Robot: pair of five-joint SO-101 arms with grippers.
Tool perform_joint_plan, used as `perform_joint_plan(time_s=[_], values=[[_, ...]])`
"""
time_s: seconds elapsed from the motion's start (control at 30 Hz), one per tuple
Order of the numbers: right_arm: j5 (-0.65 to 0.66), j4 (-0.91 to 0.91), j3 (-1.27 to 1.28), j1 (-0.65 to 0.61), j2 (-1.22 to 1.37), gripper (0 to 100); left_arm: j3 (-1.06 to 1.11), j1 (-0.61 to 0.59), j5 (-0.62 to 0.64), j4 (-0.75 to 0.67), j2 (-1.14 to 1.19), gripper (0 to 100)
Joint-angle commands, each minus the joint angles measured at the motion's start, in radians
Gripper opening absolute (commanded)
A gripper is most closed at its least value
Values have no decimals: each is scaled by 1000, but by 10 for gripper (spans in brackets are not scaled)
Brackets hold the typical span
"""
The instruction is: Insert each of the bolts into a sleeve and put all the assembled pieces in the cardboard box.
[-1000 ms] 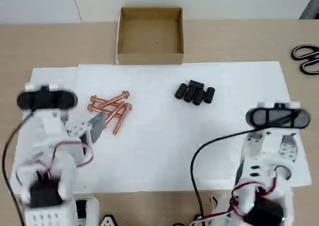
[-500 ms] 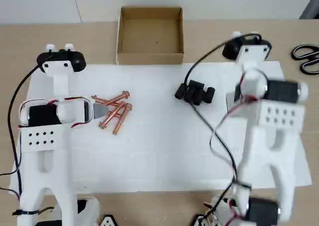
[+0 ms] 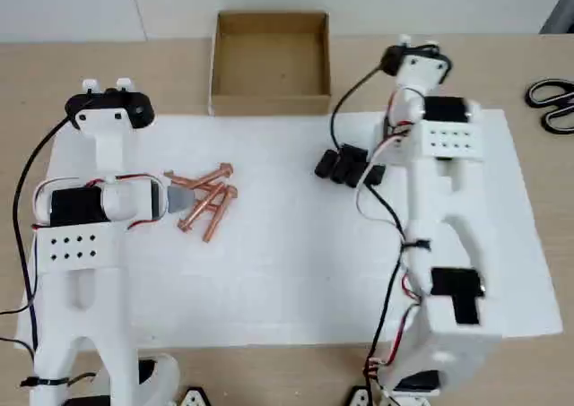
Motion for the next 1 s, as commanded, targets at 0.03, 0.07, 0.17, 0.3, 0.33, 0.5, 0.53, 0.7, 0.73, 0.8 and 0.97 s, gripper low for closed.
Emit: perform_joint_plan(time_s=[0.03,0.07,0.17,0.3,0.33,0.5,0.53,0.7,0.73,0.8,0.97], values=[[-34,-101,-44,-27,64,191,-48,-2,-9,5,3,314],[-34,-119,-44,-33,79,191,-48,-2,-9,5,3,314],[-37,-153,-44,-39,125,190,-48,-2,-9,5,3,314],[-40,-177,-44,-39,180,190,-48,-2,-9,5,3,314],[-40,-177,-46,-39,191,190,-48,-2,-9,5,3,314],[-38,-211,-46,-36,236,190,-48,-2,-9,5,5,314],[-37,-217,-46,-35,243,190,-47,-2,-9,5,5,314],[-37,-236,-46,-35,291,189,-22,-2,-9,0,3,314],[-37,-236,-46,-35,300,189,-18,-2,-9,0,5,314],[-37,-236,-46,-35,311,189,-8,-2,-9,0,2,314],[-37,-236,-46,-33,311,61,-7,-2,-9,0,-2,314]])
